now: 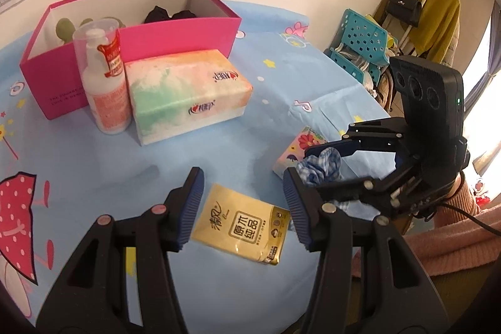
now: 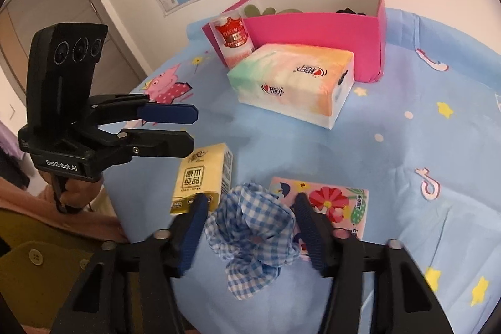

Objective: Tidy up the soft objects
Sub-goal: 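Grasp the blue gingham scrunchie with the right gripper and lift it, then carry the gingham scrunchie into the pink box and open the right gripper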

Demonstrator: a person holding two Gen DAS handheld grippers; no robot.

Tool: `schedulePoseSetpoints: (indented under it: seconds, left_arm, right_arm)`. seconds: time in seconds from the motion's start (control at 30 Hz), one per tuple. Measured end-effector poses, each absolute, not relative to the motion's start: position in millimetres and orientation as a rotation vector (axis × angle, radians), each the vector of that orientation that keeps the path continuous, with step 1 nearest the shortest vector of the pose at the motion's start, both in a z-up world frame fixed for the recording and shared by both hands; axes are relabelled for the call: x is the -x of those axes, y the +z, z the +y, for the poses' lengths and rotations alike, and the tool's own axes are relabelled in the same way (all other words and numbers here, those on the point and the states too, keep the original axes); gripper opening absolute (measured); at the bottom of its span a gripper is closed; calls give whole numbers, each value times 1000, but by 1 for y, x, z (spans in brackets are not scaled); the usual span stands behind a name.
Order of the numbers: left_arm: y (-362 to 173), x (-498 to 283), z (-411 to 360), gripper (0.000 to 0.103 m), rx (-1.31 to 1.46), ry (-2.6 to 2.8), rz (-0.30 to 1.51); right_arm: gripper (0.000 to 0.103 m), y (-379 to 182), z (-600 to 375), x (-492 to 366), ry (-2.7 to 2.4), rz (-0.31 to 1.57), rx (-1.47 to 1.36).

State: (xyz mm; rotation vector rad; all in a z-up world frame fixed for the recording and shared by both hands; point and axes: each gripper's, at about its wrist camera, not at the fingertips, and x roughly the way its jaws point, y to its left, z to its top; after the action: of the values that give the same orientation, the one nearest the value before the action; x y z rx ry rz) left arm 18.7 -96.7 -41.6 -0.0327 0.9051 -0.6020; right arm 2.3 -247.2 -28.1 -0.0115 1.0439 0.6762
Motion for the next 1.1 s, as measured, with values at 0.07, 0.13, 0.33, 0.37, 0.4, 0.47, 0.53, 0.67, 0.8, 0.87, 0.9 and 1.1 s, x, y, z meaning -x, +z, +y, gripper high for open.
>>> schedulePoseSetpoints:
  seconds: [0.07,0.13,0.33,0.37,0.4,0.47,0.53,0.67,0.8,0.87,0.9,1.1]
  left_arm:
    - [-43,-18,-97,54,37,-609,911]
    - [-45,-17,-98,54,39,-622,916]
    - [-43,-11,-103,54,42,-685,919]
    - [-43,-11,-103,55,51,-710,922]
    - [-43,-10,-104,55,64,-756,929]
    - [-41,-9,-105,55,84,-810,931]
    - [-38,-7,-109,55,79,-838,920]
    - [-29,-12,-113,55,80,-852,894]
    - [-17,-27,-114,55,92,-833,871]
    - [-9,-36,-113,55,93,-820,852]
    - [-3,-41,-113,55,94,-811,836]
    - [23,-72,-110,45,104,-767,793]
  right_arm:
    - [36,-29,-248,-3,678,1047,9]
    - [23,-28,-248,-1,684,1049,10]
    - [14,-15,-253,0,711,1014,-43]
    - [14,-11,-255,0,714,1005,-54]
    - [14,-7,-256,0,720,998,-64]
    - [14,0,-257,-1,722,978,-74]
    - [14,8,-257,-3,733,954,-86]
    - [14,26,-255,-11,740,903,-88]
    - [14,47,-250,-27,755,838,-65]
    - [14,55,-247,-34,764,812,-55]
    - [14,60,-246,-41,767,796,-46]
    - [14,81,-242,-79,777,729,-36]
